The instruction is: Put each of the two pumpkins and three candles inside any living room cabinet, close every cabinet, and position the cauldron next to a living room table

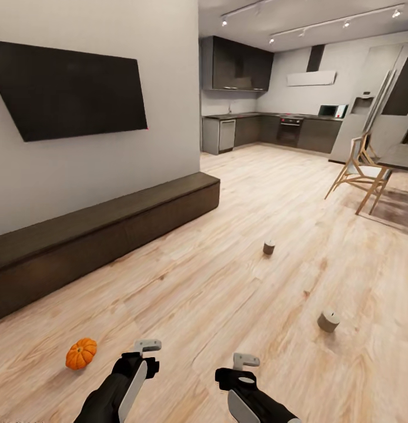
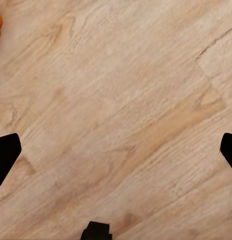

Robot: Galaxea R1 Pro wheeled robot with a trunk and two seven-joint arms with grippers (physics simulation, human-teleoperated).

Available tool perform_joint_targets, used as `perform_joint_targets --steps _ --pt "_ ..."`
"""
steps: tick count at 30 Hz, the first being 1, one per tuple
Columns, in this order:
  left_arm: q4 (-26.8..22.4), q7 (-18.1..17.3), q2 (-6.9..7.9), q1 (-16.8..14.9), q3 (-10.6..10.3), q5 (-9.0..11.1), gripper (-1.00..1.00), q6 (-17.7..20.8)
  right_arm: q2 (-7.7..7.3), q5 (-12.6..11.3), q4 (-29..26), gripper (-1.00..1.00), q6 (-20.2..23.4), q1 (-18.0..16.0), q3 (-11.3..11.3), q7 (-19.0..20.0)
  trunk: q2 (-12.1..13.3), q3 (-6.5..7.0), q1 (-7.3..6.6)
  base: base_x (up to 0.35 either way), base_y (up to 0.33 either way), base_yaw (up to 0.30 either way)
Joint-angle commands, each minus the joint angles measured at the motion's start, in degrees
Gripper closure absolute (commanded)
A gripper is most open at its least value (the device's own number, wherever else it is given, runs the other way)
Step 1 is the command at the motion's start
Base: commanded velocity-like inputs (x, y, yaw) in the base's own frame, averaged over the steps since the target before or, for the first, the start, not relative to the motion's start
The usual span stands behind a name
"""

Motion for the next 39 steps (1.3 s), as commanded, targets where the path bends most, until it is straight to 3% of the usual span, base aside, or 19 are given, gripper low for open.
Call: perform_joint_targets --steps 1,19,39 --pt "-0.1 0.5 0.01 0.0 -0.1 0.6 -1.00 0.2 -0.07 -0.2 -0.1 -1.00 0.3 0.0 0.4 -0.5 0.0 -0.05 0.02 0.257 -0.220 0.288" --pt "-0.1 0.5 0.01 0.0 -0.1 0.6 -1.00 0.2 -0.08 -0.2 -0.2 -1.00 0.3 0.0 0.4 -0.4 0.0 -0.05 0.02 0.260 -0.218 0.275" --pt "-0.1 0.5 0.01 0.0 -0.1 0.6 -1.00 0.2 -0.07 -0.2 -0.2 -1.00 0.3 0.0 0.4 -0.4 0.0 -0.05 0.02 0.258 -0.202 0.015"
